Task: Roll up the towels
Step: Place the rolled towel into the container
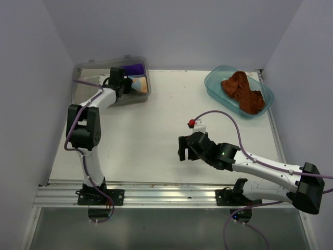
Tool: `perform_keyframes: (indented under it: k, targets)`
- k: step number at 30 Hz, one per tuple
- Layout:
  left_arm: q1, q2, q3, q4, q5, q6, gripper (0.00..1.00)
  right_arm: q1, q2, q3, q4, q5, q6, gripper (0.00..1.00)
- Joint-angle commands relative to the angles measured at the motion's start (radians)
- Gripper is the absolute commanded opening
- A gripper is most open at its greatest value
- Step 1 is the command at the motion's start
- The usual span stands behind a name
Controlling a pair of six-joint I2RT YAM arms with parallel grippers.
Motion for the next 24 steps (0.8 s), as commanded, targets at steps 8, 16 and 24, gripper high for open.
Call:
perform_keyframes:
  k: [8, 16, 24]
  targets:
    - [-0.004, -0.021, 0.023, -0.096, -0.093, -0.063, 0.27, -0.002, -0.012, 0.044, -0.016, 0.021, 0.015, 0.81]
    - [-0.01, -0.01, 0.032, -0.119, -0.101, -0.079, 0.41, -0.002, -0.046, 0.038, -0.036, 0.032, 0.021, 0.81]
    - [-0.01, 0.005, 0.081, -0.168, -0.087, -0.072, 0.64, -0.002, -0.057, 0.037, -0.039, 0.024, 0.011, 0.81]
